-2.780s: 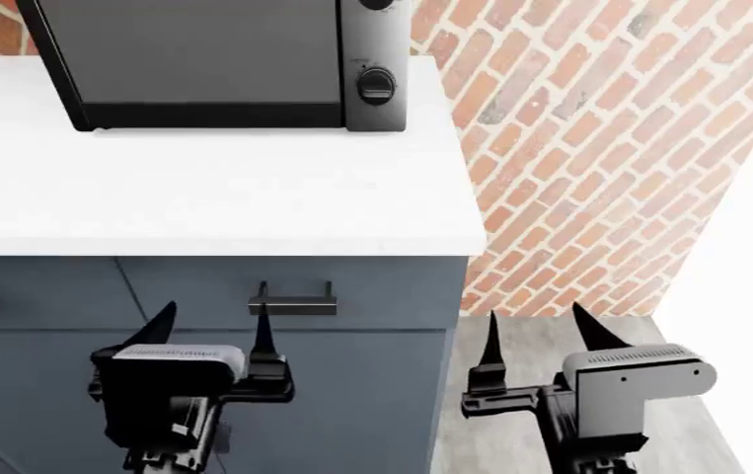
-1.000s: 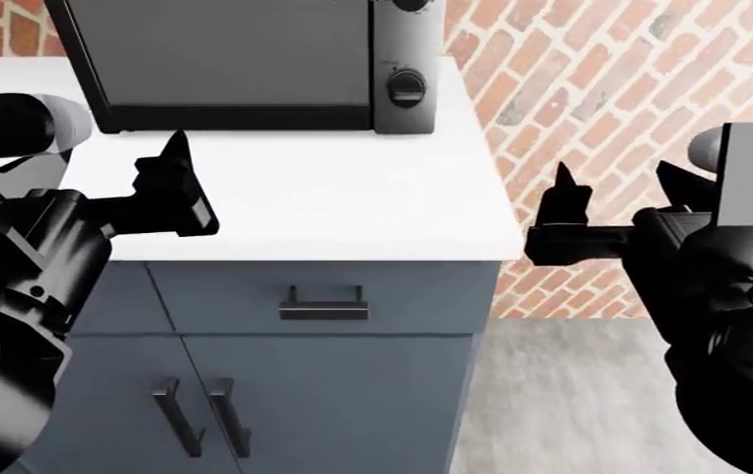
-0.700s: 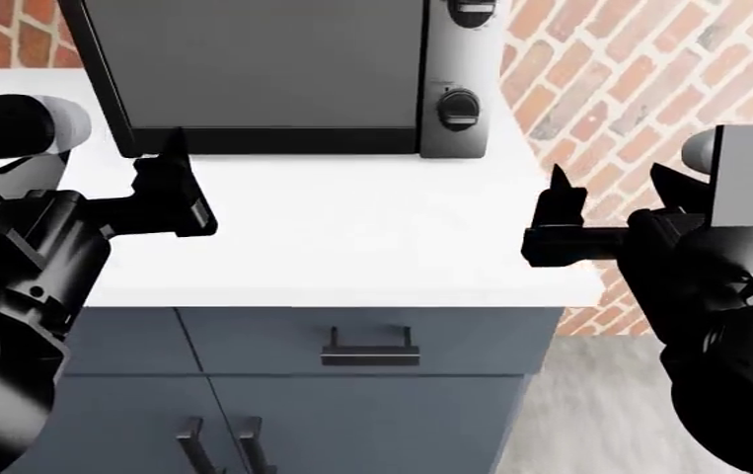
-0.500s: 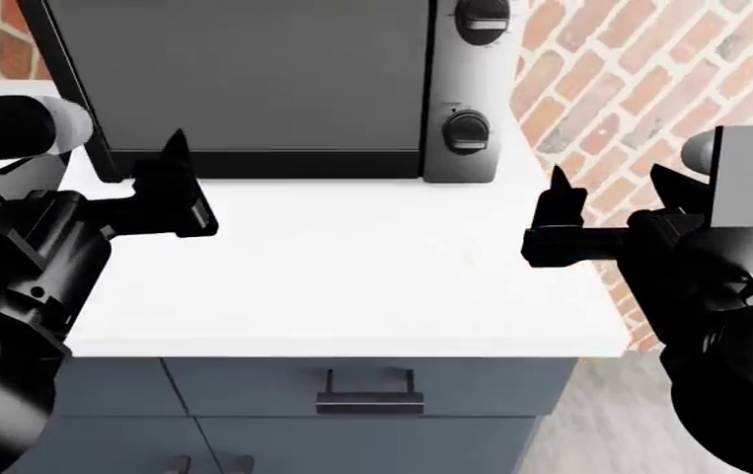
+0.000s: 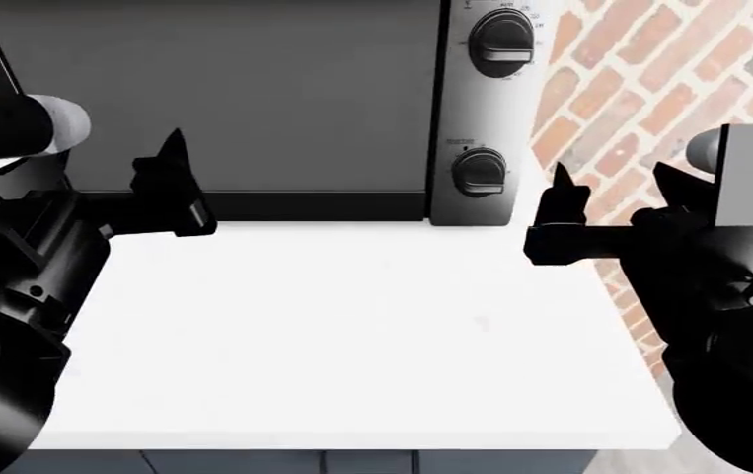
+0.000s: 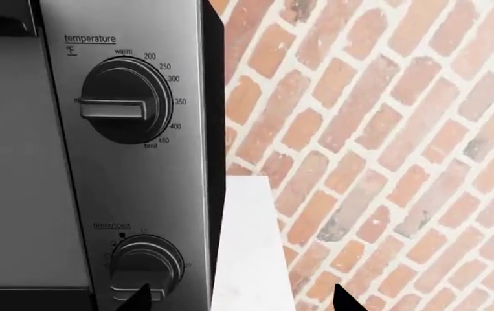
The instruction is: Turn on the toaster oven by setting the timer.
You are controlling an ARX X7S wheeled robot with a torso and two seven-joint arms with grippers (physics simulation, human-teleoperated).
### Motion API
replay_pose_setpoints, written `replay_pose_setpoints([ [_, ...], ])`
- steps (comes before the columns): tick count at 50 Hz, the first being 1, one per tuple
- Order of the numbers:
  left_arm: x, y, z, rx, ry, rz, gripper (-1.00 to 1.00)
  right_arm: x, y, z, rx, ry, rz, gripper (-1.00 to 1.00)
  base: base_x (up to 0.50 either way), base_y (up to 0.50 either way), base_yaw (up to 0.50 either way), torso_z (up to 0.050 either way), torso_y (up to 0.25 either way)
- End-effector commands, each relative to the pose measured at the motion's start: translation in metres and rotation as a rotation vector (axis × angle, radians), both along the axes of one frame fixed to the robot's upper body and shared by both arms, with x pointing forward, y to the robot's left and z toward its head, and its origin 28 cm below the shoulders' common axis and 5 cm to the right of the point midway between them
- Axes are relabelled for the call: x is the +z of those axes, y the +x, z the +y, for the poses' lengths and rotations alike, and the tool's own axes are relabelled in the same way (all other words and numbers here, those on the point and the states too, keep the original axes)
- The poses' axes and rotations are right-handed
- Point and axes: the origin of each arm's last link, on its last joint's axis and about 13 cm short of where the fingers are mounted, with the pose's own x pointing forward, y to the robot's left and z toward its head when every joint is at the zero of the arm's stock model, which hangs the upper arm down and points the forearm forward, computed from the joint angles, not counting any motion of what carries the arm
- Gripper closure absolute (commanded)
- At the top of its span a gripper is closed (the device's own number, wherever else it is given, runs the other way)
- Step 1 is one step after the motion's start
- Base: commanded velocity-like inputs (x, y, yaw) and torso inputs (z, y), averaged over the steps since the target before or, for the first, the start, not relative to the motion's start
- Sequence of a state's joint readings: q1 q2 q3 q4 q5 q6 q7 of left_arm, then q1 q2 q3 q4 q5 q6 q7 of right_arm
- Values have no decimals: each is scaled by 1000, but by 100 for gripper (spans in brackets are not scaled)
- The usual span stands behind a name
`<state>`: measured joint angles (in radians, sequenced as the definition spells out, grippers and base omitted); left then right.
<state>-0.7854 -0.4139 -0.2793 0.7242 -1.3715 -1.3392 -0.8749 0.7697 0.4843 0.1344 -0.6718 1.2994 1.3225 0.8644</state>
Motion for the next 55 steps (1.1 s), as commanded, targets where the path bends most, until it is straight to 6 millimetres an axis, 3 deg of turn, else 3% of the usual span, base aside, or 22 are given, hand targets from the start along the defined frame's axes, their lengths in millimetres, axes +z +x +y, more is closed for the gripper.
replay_pose_setpoints([
  [1, 0, 0, 0, 2, -1, 0, -100, 0, -1, 0, -2, -2, -7, -100, 0, 0, 0, 0, 0],
  [25, -1, -1, 0, -4, -2, 0, -100, 16, -6, 0, -1, -716, -121, -100, 0, 0, 0, 0, 0],
  [42, -1, -1, 0, 0, -12, -1, -100, 17, 1, -9, -12, -953, -166, -100, 0, 0, 0, 0, 0],
  [55, 0, -2, 1, 2, -19, -3, -100, 22, 0, -8, 105, -1098, -214, -100, 0, 0, 0, 0, 0],
])
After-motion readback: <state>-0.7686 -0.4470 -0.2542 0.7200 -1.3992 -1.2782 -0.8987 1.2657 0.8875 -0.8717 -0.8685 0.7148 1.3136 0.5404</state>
